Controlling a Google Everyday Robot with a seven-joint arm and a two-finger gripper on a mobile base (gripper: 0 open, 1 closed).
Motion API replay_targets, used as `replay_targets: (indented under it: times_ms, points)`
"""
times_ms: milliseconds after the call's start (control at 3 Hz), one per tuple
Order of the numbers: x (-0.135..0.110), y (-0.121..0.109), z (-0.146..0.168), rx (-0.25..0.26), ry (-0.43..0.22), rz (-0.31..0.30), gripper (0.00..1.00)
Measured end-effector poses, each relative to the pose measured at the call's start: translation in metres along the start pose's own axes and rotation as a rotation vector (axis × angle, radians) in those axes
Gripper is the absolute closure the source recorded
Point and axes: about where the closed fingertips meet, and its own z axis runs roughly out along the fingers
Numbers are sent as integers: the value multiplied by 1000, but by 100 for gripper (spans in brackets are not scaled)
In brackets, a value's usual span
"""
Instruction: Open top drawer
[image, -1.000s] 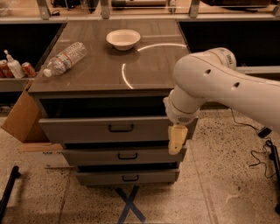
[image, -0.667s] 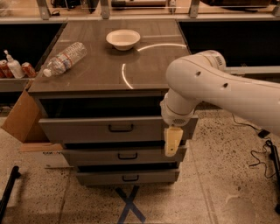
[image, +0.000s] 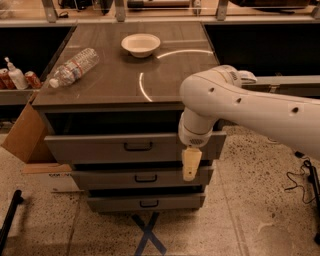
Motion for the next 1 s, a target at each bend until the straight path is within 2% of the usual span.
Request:
replay_targets:
  times_ms: [667,1000]
  points:
    - [1,-14,35,-42,-27,18,0]
    - [0,-8,43,-56,-25,-10,15]
